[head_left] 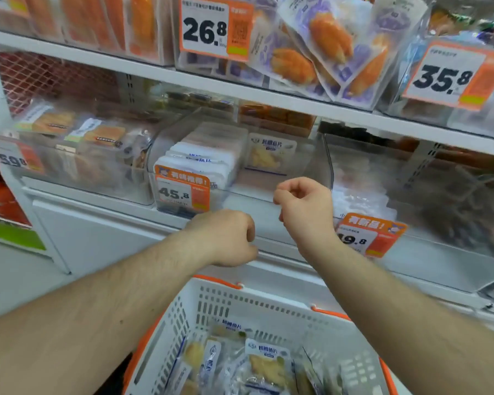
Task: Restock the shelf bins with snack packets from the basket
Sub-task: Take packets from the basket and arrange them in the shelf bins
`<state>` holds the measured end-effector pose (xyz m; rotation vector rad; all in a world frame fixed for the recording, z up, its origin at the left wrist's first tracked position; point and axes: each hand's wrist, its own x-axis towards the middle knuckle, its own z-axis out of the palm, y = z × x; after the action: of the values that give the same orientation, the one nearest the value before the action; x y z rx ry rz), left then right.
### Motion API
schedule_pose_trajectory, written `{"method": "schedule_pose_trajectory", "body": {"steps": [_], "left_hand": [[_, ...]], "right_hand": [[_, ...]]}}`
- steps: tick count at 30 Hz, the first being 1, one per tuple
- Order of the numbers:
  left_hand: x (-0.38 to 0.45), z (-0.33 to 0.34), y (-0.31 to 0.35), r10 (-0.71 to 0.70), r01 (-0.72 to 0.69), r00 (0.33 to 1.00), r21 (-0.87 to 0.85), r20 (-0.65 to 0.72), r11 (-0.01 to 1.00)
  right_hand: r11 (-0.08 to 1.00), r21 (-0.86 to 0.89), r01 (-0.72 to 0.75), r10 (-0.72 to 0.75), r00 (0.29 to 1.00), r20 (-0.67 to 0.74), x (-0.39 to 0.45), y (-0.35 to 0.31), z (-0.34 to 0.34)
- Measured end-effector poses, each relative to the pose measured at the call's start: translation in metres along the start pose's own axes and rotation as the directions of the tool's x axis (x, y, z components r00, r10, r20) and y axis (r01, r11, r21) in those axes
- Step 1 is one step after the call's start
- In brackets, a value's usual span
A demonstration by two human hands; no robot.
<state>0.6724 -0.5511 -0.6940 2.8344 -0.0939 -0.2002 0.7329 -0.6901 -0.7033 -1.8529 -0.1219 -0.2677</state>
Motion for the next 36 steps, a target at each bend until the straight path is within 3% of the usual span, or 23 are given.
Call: {"method": "schedule_pose_trajectory", "body": {"steps": [5, 9, 13, 18, 20, 29, 36], "left_hand": [[-0.009, 0.028, 0.010, 0.049, -0.031, 0.971, -0.083, 0.233, 0.996], [-0.009, 0.053, 0.007, 0.091, -0.054, 0.929, -0.113, 0.360, 0.992], [-0.003, 0.072, -0.002, 0.103, -0.078, 0.875, -0.074, 0.473, 0.994], [0.009, 0.092, -0.003, 0.113, -0.151, 0.824, 0.024, 0.555, 0.988], [0.013, 0.094, -0.001, 0.092, -0.162, 0.801, 0.066, 0.592, 0.984], [0.022, 0.094, 0.008, 0.084, -0.158, 0.800, 0.074, 0.594, 0.985], [0.013, 0.069, -0.001, 0.083, -0.080, 0.829, -0.028, 0.554, 0.996]], "right_hand": [[0.978, -0.167, -0.123, 0.151, 0.975, 0.166, -0.049, 0.065, 0.002], [0.885, -0.430, -0.180, 0.342, 0.878, 0.335, -0.077, 0.122, 0.004], [0.725, -0.672, -0.152, 0.559, 0.701, 0.444, -0.093, 0.179, 0.006], [0.463, -0.876, 0.131, 0.786, 0.397, 0.475, -0.114, 0.234, 0.001], [0.403, -0.888, 0.219, 0.830, 0.320, 0.456, -0.121, 0.248, -0.004], [0.352, -0.874, 0.336, 0.845, 0.288, 0.451, -0.128, 0.260, -0.015], [0.552, -0.786, 0.279, 0.727, 0.300, 0.617, -0.081, 0.189, -0.019]]}}
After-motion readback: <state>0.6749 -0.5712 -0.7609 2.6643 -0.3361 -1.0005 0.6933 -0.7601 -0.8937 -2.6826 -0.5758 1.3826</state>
